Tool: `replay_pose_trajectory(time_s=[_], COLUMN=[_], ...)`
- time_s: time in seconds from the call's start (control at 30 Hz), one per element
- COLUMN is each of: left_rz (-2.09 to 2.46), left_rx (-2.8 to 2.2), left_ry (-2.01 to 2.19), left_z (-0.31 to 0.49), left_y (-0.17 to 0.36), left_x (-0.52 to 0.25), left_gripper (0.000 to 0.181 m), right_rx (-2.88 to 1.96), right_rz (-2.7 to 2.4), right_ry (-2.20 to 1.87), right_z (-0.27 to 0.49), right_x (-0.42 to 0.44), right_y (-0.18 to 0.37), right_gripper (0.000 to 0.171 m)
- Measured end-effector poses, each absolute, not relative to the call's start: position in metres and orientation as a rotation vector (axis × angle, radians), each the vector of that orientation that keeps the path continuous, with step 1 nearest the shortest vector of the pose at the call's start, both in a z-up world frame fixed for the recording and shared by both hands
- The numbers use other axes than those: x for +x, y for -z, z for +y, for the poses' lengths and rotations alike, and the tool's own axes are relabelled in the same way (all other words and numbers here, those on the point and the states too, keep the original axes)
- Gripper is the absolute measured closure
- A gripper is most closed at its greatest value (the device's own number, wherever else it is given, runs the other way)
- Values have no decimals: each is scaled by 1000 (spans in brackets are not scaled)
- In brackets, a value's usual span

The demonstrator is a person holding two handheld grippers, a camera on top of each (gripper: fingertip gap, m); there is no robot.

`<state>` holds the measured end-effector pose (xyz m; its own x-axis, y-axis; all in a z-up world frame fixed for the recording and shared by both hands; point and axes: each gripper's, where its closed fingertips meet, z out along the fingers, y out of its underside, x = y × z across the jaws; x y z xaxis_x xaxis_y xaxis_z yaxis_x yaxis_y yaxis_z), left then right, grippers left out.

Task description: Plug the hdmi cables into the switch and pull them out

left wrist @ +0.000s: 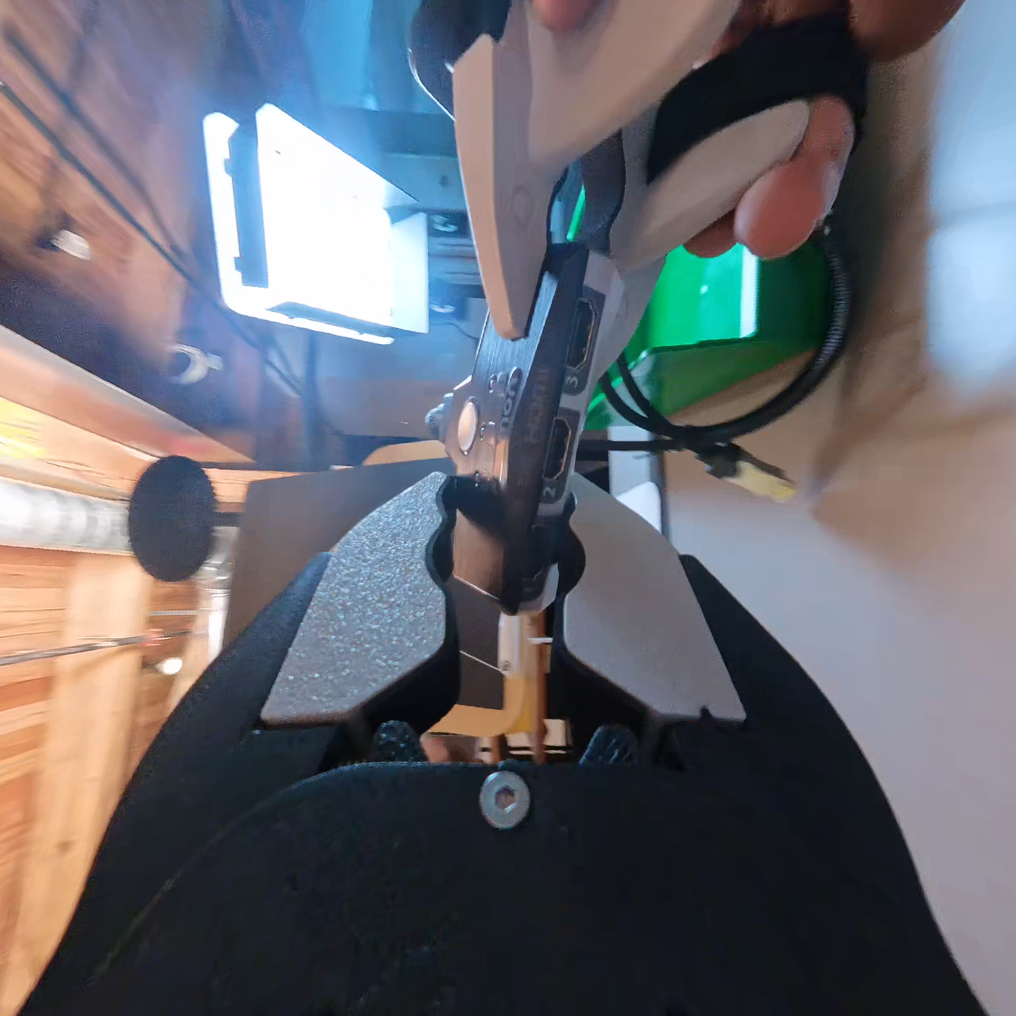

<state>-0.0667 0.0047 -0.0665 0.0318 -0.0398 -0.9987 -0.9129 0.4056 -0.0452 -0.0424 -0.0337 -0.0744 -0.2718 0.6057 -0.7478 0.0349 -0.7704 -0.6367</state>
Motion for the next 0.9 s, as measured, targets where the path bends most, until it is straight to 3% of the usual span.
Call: replay_pose_trajectory(time_s=[0.03,0.2,0.43,0.53,0.7,0.77,0.9], left_rz=[1359,1277,1124,1082,977,995,1055], left_rx=[-898,-907,-978,-944,-967,-1013,-1071], left_ry=[-858,-607,49,459,971,995,1009], left_z=[4,-14,-50,-73,-76,-70,-70], left_y=[66,45,-1,-8,13,30,54], left_x=[-67,-66,-75,-61,-35,-26,-11], left_gripper=[148,159,160,159,159,159,159], right_rx=[-1607,-1301,-985,-938,-907,-920,-932], right_rz=[-779,-1073,-1274,-1241,-1406,-1508,-1587], right_ry=[-2109,-2149,-1284,-1118,-1038,-1007,-953], right_z=[-34,-62,-30,-16,-42,-55,-60], right_x=[-43,-29,22,40,16,1,-13], right_y=[75,45,15,4,26,42,65], right_gripper=[149,143,140,139,115,115,136])
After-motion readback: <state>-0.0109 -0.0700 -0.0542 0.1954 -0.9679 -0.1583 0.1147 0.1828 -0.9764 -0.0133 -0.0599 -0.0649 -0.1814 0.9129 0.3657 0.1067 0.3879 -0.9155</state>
